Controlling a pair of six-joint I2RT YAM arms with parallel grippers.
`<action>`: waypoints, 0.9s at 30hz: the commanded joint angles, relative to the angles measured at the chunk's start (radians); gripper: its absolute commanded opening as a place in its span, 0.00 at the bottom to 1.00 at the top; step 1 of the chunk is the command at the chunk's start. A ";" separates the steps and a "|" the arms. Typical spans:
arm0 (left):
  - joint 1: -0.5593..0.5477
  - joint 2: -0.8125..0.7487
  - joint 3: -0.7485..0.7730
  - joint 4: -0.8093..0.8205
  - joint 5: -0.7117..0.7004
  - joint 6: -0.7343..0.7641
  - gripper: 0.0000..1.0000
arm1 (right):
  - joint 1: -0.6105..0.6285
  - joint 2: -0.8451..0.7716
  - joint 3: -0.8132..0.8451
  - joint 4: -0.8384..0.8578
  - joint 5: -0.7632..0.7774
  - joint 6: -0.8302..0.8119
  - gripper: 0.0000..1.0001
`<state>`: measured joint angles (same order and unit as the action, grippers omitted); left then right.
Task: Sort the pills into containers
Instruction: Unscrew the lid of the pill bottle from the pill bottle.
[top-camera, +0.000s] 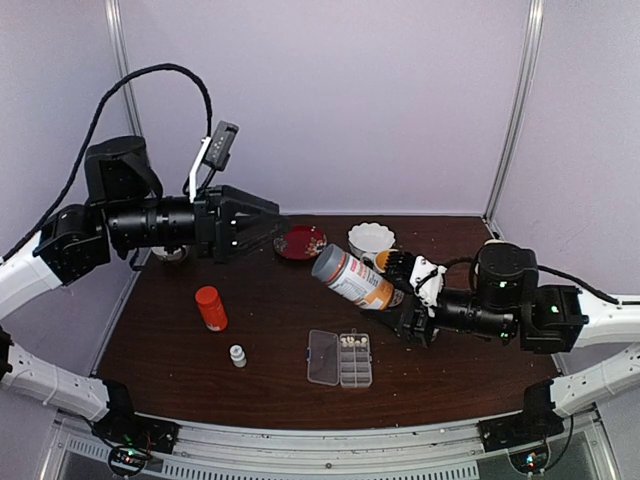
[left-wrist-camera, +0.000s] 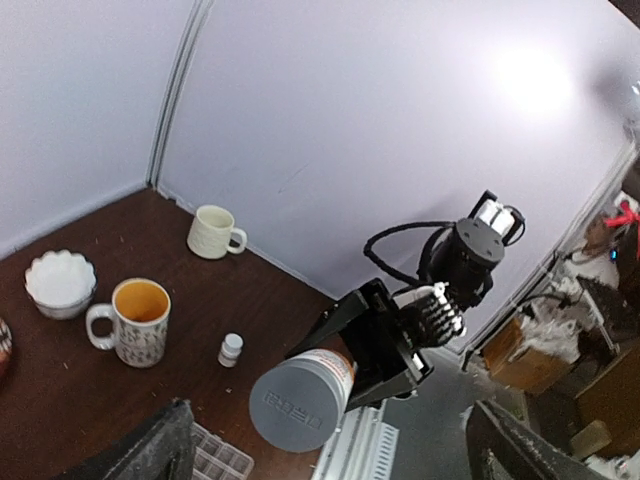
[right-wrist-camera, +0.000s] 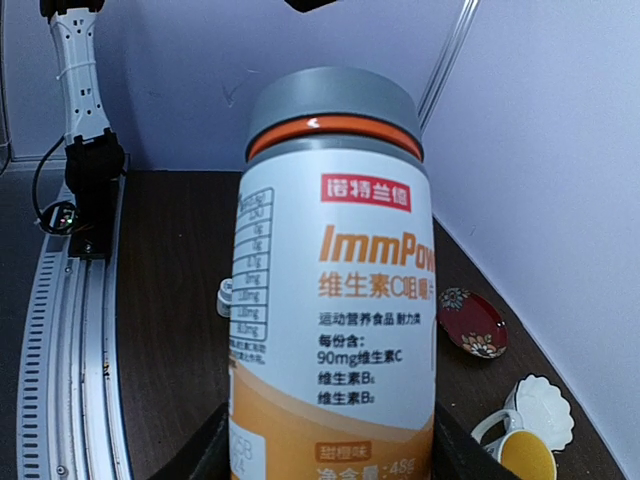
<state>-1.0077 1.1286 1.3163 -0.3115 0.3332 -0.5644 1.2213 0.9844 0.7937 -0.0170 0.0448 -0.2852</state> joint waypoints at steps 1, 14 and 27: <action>0.003 -0.073 -0.134 0.187 0.093 0.505 0.98 | -0.011 -0.023 0.048 -0.038 -0.180 0.086 0.03; -0.029 -0.025 -0.194 0.018 0.202 1.404 0.97 | -0.013 0.062 0.150 -0.163 -0.344 0.099 0.04; -0.031 0.003 -0.187 0.019 0.276 1.372 0.84 | -0.014 0.135 0.196 -0.143 -0.350 0.098 0.00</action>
<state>-1.0351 1.1389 1.1095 -0.3153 0.5713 0.7918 1.2118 1.1198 0.9459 -0.1921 -0.2955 -0.1947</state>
